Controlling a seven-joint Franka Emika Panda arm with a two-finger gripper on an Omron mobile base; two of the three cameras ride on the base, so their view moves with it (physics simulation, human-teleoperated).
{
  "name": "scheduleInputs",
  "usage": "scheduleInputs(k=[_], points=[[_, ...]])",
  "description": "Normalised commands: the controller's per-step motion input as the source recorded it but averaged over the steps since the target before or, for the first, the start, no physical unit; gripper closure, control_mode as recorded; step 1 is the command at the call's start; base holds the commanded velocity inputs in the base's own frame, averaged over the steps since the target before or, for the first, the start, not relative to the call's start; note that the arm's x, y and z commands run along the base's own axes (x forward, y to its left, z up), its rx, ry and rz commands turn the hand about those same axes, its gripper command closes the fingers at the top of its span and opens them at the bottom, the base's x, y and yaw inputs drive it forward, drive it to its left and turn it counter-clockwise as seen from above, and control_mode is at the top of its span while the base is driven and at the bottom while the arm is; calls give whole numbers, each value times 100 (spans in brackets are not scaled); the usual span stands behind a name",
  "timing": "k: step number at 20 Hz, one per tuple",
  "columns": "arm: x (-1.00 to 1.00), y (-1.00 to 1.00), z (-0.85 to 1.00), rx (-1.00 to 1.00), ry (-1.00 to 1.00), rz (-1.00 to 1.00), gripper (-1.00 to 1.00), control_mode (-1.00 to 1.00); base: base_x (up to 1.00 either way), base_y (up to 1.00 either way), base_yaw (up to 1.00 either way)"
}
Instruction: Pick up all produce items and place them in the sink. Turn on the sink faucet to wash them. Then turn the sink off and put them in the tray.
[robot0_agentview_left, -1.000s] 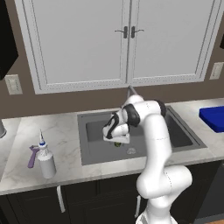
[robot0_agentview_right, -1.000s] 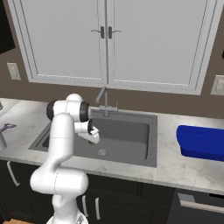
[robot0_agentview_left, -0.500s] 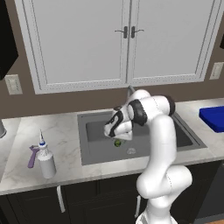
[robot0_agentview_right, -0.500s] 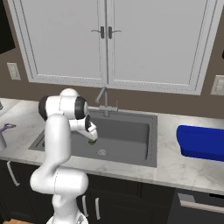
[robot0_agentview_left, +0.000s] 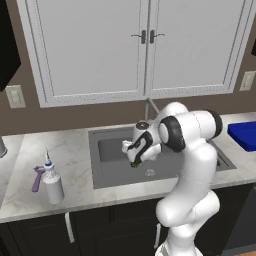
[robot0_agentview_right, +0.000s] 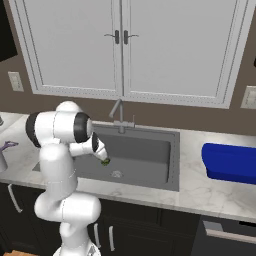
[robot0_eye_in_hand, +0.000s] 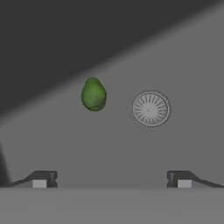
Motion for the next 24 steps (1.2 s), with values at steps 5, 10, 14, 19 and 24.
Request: scheduleInputs(k=[5, 10, 14, 19, 24], points=[[-72, -13, 68, 0, -23, 0, -100, -100, 0, 0, 0], [-64, -20, 82, 0, -22, 0, -100, -100, 0, 0, 0], [-36, -24, 99, 0, -16, 0, -100, -100, 0, 0, 0], [-21, -25, 100, 0, -10, 0, -100, -100, 0, 0, 0], [-31, -32, 89, 0, -5, 0, -100, -100, 0, 0, 0]])
